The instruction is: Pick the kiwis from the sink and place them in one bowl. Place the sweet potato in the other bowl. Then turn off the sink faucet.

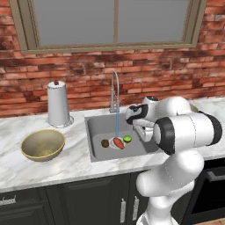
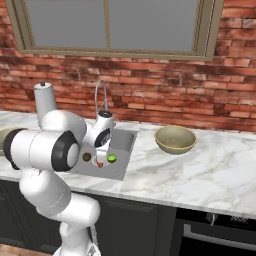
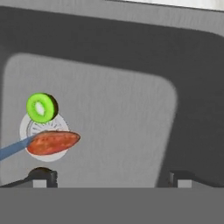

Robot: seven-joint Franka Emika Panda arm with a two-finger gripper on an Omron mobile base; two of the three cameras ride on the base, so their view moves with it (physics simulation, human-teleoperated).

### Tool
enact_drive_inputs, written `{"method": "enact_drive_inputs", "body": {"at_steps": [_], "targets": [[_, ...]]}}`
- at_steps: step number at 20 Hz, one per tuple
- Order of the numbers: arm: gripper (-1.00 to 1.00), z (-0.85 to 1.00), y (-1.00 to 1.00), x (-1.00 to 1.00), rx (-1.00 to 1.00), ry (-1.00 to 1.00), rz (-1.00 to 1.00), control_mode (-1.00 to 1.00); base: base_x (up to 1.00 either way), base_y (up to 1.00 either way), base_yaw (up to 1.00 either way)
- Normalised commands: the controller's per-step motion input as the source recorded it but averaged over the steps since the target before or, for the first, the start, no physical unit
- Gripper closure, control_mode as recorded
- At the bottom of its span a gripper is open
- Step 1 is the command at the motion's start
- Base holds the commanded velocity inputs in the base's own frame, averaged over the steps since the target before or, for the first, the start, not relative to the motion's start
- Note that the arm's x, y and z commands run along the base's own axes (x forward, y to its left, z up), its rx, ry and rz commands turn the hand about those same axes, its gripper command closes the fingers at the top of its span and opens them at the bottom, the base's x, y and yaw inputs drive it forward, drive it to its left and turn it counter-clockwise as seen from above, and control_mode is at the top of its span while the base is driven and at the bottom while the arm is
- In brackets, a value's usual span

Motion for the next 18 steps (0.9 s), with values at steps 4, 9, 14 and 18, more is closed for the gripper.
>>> {"method": "enact_drive_inputs", "body": {"at_steps": [4, 9, 14, 18], "targets": [[-1.00, -0.36, 0.00, 0.30, -0.04, 0.00, 0.00, -1.00, 0.00, 0.00, 0.00], [-1.00, -0.34, 0.00, 0.23, -0.01, 0.00, 0.03, -1.00, 0.00, 0.00, 0.00], [-1.00, -0.26, 0.00, 0.28, 0.00, 0.01, 0.12, -1.00, 0.00, 0.00, 0.00], [-1.00, -0.26, 0.00, 0.27, 0.00, 0.00, 0.14, -1.00, 0.00, 0.00, 0.00]]}}
